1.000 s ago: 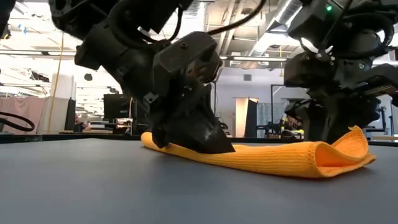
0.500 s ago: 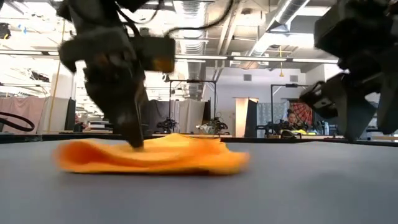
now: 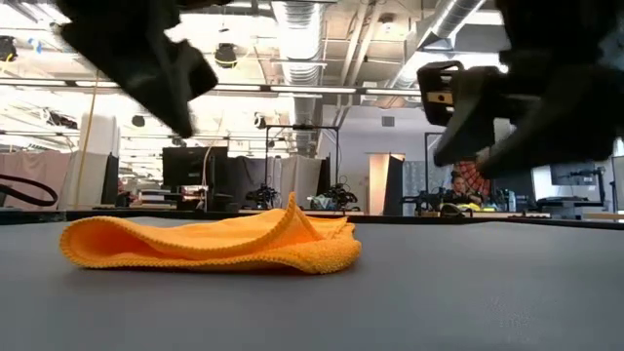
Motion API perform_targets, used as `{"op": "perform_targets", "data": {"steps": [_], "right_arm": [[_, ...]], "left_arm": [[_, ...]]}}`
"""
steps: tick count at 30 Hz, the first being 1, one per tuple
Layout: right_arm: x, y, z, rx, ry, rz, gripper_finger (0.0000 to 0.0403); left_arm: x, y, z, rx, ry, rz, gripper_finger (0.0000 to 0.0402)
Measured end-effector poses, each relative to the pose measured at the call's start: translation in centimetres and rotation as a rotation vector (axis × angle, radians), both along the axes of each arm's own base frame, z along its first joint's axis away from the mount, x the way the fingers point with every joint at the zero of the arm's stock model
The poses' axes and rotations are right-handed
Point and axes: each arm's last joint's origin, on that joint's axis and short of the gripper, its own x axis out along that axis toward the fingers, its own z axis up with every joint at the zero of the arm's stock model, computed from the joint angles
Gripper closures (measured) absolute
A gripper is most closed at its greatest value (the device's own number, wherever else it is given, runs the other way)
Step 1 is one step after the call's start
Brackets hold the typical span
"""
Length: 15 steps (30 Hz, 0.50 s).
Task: Roll towel
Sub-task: Roll the orange microfiber cloth
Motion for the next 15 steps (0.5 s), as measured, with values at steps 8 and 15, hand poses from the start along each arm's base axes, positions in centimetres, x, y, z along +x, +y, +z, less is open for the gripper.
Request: {"op": "perform_targets", "data": {"steps": [8,15], "right_arm": [[3.2,2.0,-3.2,-0.282,-0.063,0.015,0.0239],[6.1,3.8,-3.4,-0.400,-0.101,-0.025,0.0239]], "left_arm": [[-1.5,-2.5,-0.4,0.071,-0.015,-0.036,0.0356],[-2.3,-3.5,-0.4,0.153,-0.068,0.035,0.0299]]}}
